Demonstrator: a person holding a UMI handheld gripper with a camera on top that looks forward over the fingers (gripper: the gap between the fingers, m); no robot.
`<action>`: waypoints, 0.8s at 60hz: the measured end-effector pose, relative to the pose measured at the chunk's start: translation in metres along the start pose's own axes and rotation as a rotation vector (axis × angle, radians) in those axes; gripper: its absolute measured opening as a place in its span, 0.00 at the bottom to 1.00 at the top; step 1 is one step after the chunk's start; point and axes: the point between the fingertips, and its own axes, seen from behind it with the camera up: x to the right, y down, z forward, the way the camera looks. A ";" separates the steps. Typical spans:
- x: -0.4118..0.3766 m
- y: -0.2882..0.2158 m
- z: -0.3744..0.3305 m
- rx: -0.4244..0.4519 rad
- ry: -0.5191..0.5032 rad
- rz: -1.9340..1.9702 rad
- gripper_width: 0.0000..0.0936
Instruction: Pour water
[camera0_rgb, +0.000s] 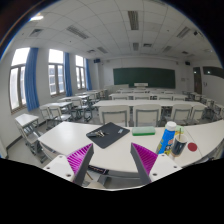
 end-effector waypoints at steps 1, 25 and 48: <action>0.003 0.000 0.000 0.003 0.005 -0.010 0.86; 0.091 0.015 -0.027 0.105 0.171 -0.003 0.85; 0.219 0.062 0.088 0.123 0.304 -0.016 0.86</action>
